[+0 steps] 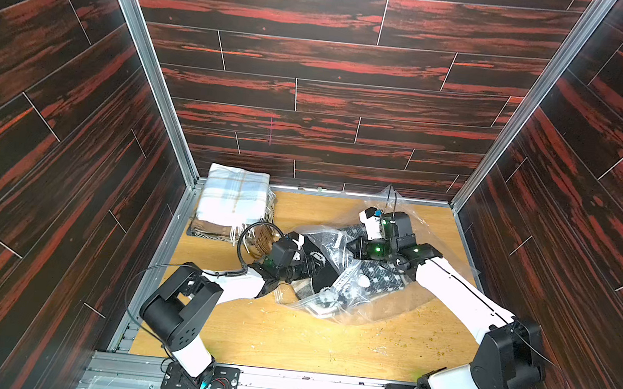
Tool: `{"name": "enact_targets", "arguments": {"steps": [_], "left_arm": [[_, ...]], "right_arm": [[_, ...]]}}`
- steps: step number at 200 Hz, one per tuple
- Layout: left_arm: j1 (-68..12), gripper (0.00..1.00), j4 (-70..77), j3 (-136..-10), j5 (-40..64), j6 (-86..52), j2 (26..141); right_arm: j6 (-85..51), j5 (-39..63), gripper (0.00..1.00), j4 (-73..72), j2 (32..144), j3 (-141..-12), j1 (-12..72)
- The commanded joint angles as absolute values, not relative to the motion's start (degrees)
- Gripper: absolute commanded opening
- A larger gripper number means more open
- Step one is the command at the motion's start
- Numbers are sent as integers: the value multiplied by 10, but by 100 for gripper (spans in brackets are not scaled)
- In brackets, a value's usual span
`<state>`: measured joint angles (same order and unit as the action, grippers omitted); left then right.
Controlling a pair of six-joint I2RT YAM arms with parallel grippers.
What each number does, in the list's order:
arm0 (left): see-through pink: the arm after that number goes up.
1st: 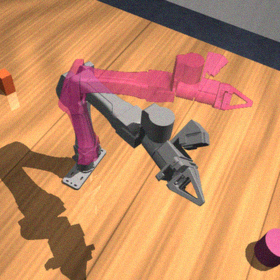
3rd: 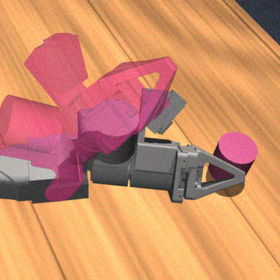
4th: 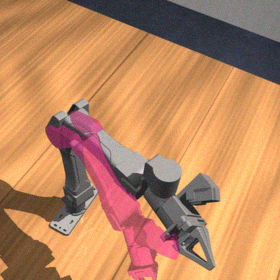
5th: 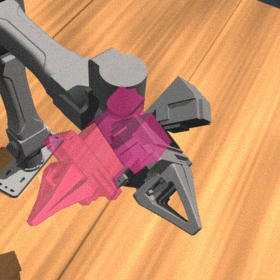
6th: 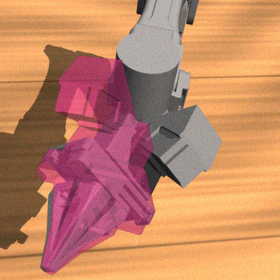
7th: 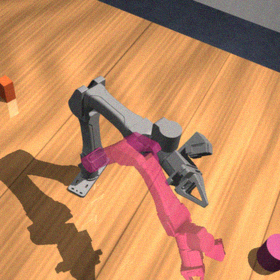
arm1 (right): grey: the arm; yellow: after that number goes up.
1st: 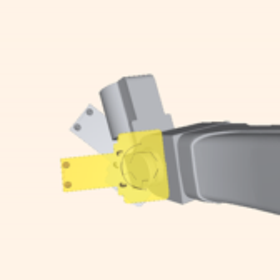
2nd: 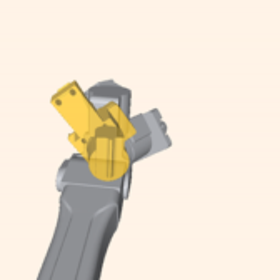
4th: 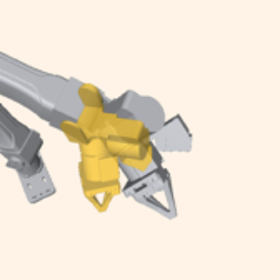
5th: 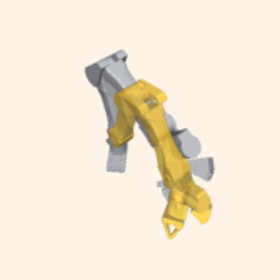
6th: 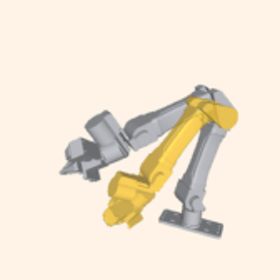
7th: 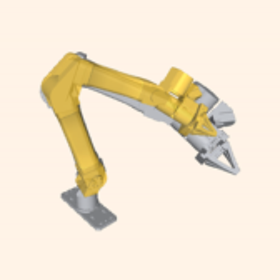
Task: Take the scarf out of the vacuum bag
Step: Take out the scarf from the vacuum bag.
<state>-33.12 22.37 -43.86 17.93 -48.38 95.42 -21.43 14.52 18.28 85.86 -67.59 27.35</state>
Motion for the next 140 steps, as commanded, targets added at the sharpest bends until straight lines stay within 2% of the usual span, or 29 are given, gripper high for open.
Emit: {"name": "enact_targets", "arguments": {"steps": [1, 46, 105, 118, 140], "left_arm": [[-334, 57, 209, -439, 170, -481, 978], [-335, 59, 164, -439, 129, -469, 987], [-346, 59, 227, -469, 186, -490, 1027], [-352, 51, 219, -481, 184, -487, 1026], [-355, 22, 217, -488, 192, -483, 1019]], "right_arm": [[-218, 153, 0, 190, 853, -714, 275], [-216, 158, 0, 202, 857, -742, 275], [-222, 160, 0, 195, 861, -729, 275], [-224, 160, 0, 193, 863, -727, 275], [-224, 160, 0, 191, 866, -729, 275]]}}
